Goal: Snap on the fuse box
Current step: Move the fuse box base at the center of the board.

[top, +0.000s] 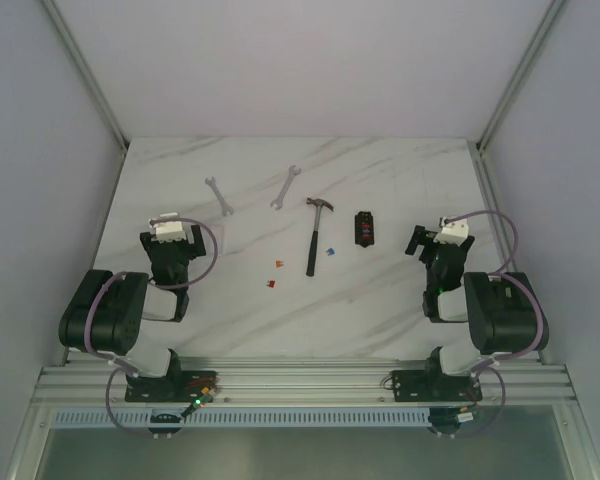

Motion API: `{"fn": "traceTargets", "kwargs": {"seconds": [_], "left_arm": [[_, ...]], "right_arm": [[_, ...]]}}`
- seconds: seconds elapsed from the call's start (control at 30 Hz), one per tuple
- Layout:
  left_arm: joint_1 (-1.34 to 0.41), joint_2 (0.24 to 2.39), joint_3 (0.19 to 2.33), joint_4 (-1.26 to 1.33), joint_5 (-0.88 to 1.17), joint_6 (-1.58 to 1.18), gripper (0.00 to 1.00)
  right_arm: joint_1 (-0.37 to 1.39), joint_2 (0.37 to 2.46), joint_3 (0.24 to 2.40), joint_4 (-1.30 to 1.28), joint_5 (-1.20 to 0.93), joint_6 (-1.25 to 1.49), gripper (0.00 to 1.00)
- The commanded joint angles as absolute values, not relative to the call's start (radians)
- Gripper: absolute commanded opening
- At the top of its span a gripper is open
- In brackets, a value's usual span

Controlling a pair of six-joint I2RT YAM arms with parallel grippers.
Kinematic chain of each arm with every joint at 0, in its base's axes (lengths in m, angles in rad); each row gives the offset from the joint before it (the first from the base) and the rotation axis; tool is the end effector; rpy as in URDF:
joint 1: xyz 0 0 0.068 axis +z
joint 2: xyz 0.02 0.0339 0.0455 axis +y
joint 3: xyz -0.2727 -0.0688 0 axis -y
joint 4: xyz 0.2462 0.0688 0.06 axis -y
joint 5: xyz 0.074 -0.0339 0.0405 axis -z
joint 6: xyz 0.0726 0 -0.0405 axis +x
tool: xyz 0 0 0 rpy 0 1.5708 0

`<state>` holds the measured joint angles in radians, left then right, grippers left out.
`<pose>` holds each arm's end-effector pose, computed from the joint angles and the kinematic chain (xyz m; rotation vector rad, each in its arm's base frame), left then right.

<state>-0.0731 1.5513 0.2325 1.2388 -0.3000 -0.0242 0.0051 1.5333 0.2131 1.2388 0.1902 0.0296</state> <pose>0.2779 0.0012 0.1512 -0.1880 1.6393 0.1733 0.2738 -0.0123 0.1506 0.1649 1.6441 -0.1307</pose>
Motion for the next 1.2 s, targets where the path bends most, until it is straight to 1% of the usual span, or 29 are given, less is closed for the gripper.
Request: {"fn": "traceTargets", "kwargs": {"seconds": [0.0, 0.33, 0.47, 0.53, 0.6, 0.67, 0.77, 0.87, 0.97, 1.07, 1.17], "left_arm": [[-0.069, 1.552, 0.233, 1.287, -0.291, -0.02, 1.0], [-0.069, 1.551, 0.231, 1.29, -0.291, -0.02, 1.0], [-0.069, 1.546, 0.235, 1.287, -0.289, -0.016, 1.0], [-0.069, 1.506, 0.278, 1.179, -0.284, -0.018, 1.0], [-0.069, 1.434, 0.349, 0.977, -0.303, -0.032, 1.0], [-0.07, 1.366, 0.401, 0.861, -0.312, -0.056, 1.0], [-0.07, 1.281, 0.452, 0.724, -0.31, -0.146, 1.0], [-0.069, 1.233, 0.54, 0.521, -0.305, -0.273, 1.0], [-0.069, 1.207, 0.602, 0.381, -0.212, -0.373, 1.0], [-0.07, 1.183, 0.605, 0.342, -0.085, -0.472, 1.0], [-0.076, 1.177, 0.605, 0.316, 0.029, -0.555, 1.0]], "right_arm": [[-0.001, 1.523, 0.238, 1.274, 0.19, 0.026, 1.0], [0.0, 1.518, 0.236, 1.275, 0.182, 0.023, 1.0], [0.0, 1.469, 0.276, 1.168, 0.174, 0.019, 1.0], [0.0, 1.412, 0.324, 1.032, 0.174, 0.031, 1.0], [0.001, 1.368, 0.378, 0.884, 0.154, 0.057, 1.0], [0.009, 1.339, 0.432, 0.733, 0.13, 0.094, 1.0], [0.033, 1.333, 0.535, 0.541, 0.096, 0.142, 1.0], [0.088, 1.339, 0.611, 0.407, 0.096, 0.169, 1.0], [0.158, 1.364, 0.693, 0.298, 0.101, 0.185, 1.0], [0.225, 1.419, 0.786, 0.184, 0.135, 0.207, 1.0], [0.26, 1.488, 0.871, 0.099, 0.152, 0.244, 0.97]]}}
